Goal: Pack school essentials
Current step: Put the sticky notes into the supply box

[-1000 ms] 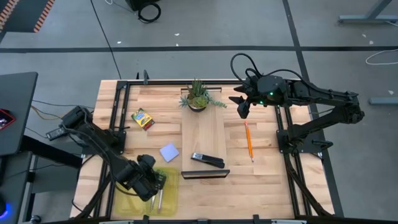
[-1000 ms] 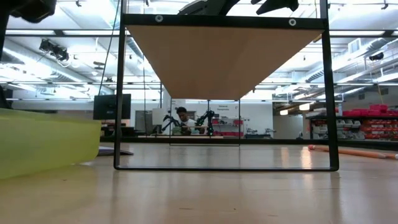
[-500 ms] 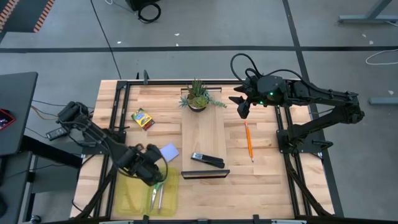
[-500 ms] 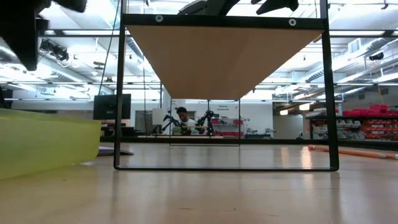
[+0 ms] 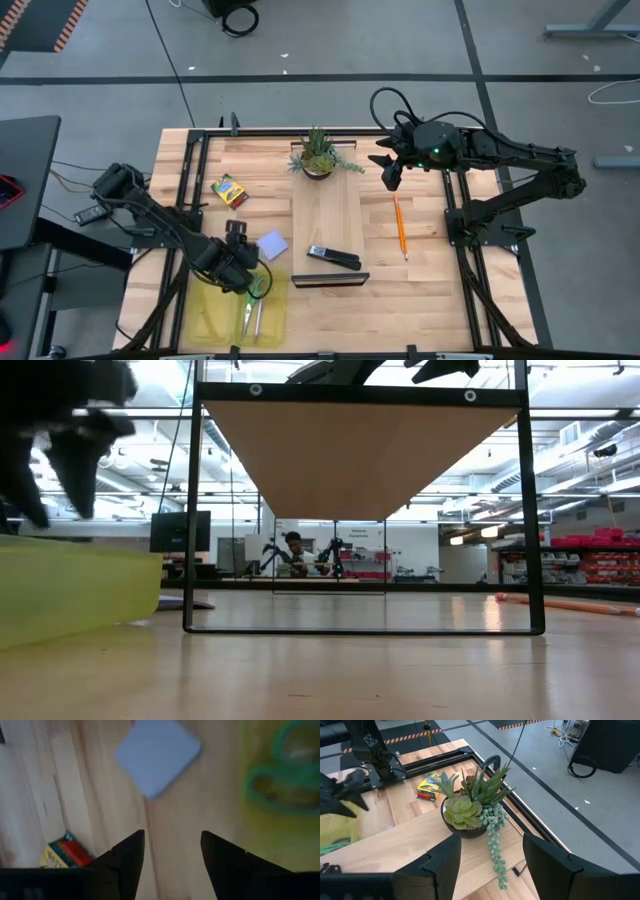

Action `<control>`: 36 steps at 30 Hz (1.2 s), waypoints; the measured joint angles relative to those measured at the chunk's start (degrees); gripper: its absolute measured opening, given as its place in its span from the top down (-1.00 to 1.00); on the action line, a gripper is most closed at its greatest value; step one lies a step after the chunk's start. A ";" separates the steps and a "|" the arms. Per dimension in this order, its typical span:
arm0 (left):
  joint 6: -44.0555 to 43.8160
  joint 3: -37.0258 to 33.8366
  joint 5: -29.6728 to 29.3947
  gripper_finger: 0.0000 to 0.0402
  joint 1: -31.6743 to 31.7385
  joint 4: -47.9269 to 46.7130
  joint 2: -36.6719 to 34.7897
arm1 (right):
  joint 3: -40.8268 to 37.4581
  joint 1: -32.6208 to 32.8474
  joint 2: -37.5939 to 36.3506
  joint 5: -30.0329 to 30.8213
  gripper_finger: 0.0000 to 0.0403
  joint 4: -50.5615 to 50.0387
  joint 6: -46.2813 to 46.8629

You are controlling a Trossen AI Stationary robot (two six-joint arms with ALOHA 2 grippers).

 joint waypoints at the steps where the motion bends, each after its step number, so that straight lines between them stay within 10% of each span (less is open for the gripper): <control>1: 0.07 -1.36 -0.02 -0.02 -0.22 0.13 0.00 | 0.00 0.00 0.00 0.00 -0.09 -0.01 0.02; 20: -7.15 -28.15 -1.34 0.48 5.85 35.24 -26.50 | 0.00 0.00 -0.02 -0.43 -0.09 3.39 3.13; 36: 38.57 -29.02 -2.31 0.12 8.94 43.40 -17.17 | 0.00 0.02 -0.02 -2.19 -0.09 3.50 4.35</control>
